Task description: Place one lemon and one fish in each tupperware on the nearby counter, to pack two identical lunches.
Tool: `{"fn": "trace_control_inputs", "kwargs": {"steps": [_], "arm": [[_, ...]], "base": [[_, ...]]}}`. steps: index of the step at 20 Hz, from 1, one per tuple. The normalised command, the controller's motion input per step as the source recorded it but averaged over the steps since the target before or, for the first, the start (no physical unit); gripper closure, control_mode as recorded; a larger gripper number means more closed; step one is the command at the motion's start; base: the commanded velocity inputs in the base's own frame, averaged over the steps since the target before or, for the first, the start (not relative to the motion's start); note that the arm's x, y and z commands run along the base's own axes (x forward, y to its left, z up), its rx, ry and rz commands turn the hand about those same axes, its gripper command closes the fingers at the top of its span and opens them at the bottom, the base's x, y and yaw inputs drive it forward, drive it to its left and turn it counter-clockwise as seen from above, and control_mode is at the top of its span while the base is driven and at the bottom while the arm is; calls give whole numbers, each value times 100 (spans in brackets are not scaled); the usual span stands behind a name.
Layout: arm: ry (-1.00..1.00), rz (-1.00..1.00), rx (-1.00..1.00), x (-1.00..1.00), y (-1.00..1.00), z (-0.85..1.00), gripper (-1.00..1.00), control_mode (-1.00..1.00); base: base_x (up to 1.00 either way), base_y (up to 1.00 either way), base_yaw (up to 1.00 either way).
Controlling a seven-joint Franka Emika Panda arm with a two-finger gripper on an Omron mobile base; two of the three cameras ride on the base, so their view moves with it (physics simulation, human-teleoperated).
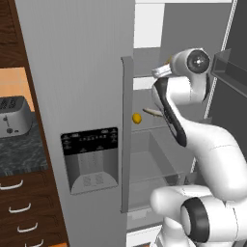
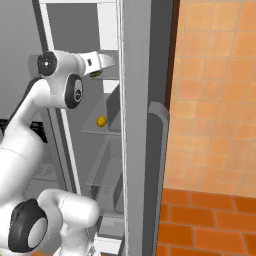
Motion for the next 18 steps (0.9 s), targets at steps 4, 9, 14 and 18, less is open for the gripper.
{"fn": "trace_control_inputs", "kwargs": {"steps": [4, 9, 14, 18], "arm": [[24, -12, 4, -100, 1, -73, 100, -100], [28, -7, 12, -100, 5, -79, 100, -100], [12, 7, 5, -98, 9, -36, 100, -100], [6, 23, 0, -77, 18, -23, 100, -100]], "base": [[0, 0, 0], [0, 0, 0], [0, 0, 0], [0, 0, 0]]}}
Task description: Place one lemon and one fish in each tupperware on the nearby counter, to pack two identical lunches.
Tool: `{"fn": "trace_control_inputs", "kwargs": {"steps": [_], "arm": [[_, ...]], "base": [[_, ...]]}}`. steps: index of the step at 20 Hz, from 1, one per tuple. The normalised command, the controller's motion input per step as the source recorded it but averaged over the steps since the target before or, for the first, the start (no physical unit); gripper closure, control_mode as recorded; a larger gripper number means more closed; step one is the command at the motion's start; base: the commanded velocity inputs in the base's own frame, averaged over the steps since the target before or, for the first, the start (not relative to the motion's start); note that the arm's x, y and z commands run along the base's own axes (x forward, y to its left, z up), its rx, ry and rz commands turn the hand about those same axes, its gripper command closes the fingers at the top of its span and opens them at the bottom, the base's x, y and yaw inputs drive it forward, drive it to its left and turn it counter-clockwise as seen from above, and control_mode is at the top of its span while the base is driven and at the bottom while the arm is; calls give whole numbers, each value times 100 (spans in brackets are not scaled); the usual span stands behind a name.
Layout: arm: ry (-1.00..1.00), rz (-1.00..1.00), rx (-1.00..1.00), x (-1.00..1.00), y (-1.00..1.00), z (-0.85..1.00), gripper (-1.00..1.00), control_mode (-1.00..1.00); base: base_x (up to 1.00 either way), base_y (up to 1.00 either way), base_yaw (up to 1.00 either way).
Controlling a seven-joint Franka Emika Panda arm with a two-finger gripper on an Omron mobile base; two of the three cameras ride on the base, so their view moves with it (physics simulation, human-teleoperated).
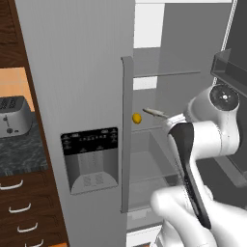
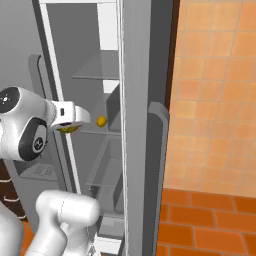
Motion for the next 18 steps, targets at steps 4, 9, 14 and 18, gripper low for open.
{"fn": "trace_control_inputs", "kwargs": {"steps": [4, 9, 14, 18], "arm": [[1, 4, 0, -15, 9, -6, 100, 100], [0, 0, 0, 0, 0, 0, 100, 100], [0, 0, 0, 0, 0, 0, 100, 100], [0, 0, 0, 0, 0, 0, 100, 100]], "base": [[-26, 59, 12], [10, 100, 3], [43, 100, 8], [49, 100, 8]]}}
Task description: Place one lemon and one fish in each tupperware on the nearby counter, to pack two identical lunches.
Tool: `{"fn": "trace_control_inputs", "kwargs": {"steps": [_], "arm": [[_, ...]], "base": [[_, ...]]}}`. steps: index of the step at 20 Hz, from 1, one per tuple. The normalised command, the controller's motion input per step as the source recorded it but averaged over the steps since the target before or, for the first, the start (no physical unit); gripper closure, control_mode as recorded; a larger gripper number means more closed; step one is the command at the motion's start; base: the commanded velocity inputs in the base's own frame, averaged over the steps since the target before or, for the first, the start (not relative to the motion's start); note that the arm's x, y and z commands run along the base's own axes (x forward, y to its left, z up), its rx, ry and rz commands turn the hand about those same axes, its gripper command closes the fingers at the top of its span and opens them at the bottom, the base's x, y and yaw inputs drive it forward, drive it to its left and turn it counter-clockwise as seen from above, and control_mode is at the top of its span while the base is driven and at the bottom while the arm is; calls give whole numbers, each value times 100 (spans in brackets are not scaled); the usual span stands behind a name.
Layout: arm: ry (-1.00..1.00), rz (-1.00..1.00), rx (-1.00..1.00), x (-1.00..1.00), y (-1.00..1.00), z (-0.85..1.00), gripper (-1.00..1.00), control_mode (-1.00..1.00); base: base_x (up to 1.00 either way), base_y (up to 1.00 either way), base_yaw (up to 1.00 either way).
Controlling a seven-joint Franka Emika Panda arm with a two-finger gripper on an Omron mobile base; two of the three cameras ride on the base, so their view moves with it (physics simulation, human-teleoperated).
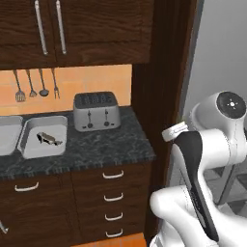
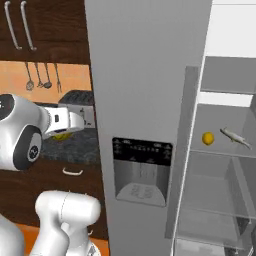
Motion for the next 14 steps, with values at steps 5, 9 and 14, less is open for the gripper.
{"fn": "trace_control_inputs", "kwargs": {"steps": [5, 9, 14], "arm": [[0, 0, 0, 0, 0, 0, 100, 100], [0, 0, 0, 0, 0, 0, 100, 100], [0, 0, 0, 0, 0, 0, 100, 100]], "base": [[47, 100, 4], [50, 100, 1], [61, 100, 0]]}}
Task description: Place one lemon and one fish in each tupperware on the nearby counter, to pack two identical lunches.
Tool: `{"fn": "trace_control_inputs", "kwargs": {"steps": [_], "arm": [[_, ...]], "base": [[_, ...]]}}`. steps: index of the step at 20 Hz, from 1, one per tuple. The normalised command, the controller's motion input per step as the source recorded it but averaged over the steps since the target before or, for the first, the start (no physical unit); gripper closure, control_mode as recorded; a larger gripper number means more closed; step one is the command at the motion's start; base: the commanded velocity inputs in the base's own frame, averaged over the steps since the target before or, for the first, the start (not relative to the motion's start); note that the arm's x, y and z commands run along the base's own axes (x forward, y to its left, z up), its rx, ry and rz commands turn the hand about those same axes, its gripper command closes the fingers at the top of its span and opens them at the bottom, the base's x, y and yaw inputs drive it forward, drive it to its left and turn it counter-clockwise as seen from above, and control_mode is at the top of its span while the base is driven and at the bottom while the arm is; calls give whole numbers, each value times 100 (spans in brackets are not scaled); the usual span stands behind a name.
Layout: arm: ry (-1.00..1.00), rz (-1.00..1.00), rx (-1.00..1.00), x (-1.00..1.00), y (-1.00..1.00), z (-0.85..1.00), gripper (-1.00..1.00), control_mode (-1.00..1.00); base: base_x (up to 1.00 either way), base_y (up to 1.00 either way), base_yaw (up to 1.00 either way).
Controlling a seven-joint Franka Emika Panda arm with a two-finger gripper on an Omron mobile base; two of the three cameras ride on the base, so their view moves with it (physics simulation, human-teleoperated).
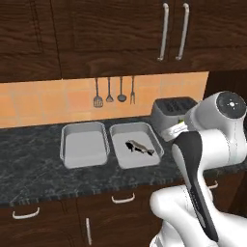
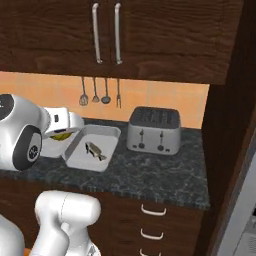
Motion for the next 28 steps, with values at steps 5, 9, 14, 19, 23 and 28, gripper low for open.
{"fn": "trace_control_inputs", "kwargs": {"steps": [5, 9, 14, 19, 23, 28], "arm": [[0, 0, 0, 0, 0, 0, 100, 100], [0, 0, -1, 1, -1, -10, 100, -100], [2, -4, 0, 5, -82, -23, 100, -100], [9, -8, 2, 17, -93, -26, 100, -100], [27, -3, 4, 29, -64, -71, 100, -100], [16, 0, 1, 62, -6, -95, 100, -100]], "base": [[52, 100, 0], [21, 47, 0], [0, 0, 0], [0, 0, 0], [0, 0, 0], [0, 0, 0]]}}
